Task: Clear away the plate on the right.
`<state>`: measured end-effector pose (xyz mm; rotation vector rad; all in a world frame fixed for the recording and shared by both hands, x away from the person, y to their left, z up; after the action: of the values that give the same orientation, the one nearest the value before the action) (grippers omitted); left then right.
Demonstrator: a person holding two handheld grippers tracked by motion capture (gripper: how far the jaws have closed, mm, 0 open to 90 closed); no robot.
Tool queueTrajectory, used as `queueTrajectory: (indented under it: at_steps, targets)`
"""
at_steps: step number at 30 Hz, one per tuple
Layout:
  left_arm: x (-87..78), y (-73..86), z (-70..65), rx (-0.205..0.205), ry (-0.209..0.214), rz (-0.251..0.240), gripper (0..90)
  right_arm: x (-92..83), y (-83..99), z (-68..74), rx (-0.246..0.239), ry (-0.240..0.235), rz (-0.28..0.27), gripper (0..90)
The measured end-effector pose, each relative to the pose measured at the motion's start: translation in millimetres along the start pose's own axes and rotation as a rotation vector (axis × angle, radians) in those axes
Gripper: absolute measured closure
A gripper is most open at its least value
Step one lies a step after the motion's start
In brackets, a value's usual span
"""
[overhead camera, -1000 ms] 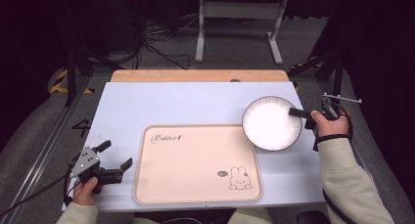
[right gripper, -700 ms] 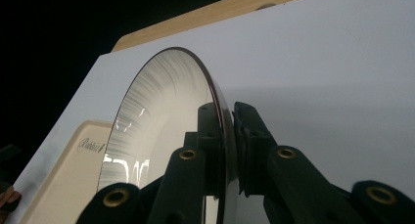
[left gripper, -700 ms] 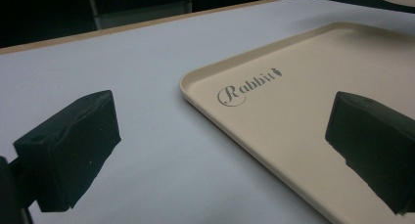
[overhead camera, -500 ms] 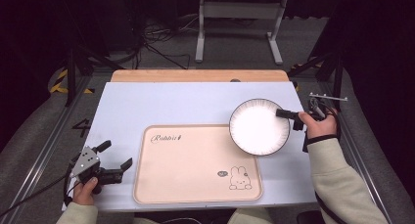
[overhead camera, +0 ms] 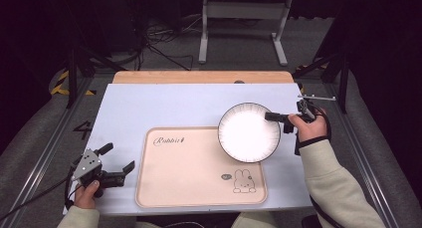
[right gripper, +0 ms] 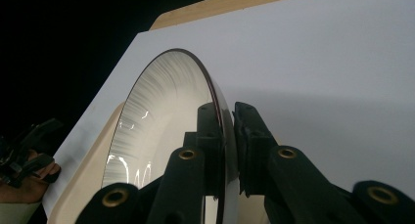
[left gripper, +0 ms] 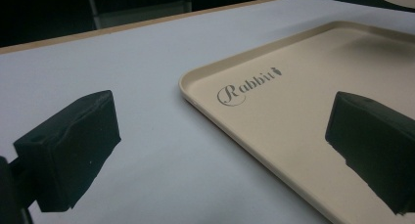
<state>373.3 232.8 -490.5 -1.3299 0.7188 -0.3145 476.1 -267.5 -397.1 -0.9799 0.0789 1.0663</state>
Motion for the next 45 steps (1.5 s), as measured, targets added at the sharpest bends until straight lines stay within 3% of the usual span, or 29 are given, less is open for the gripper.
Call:
queueTrajectory:
  at_steps: [27,45]
  targets:
    - [0.3,0.0,-0.4,-0.003,0.001,0.000,0.2,51.8,14.7,59.3,-0.074,-0.104,0.099,82.0]
    - [0.5,0.0,-0.5,-0.002,0.000,-0.001,0.2,82.9,32.3,78.5,-0.095,-0.141,0.163,81.7]
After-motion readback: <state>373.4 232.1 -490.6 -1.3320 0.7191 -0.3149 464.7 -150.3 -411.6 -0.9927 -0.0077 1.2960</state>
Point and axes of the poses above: each handheld gripper's, and its own axes: x roughly forward along the jaws, y roughly out of its underside, z roughly to its left, the point moved 7 cm from there along x, roughly forward along the jaws, and after that the axes turned 5 degrees about x, right-handed, at the moved point
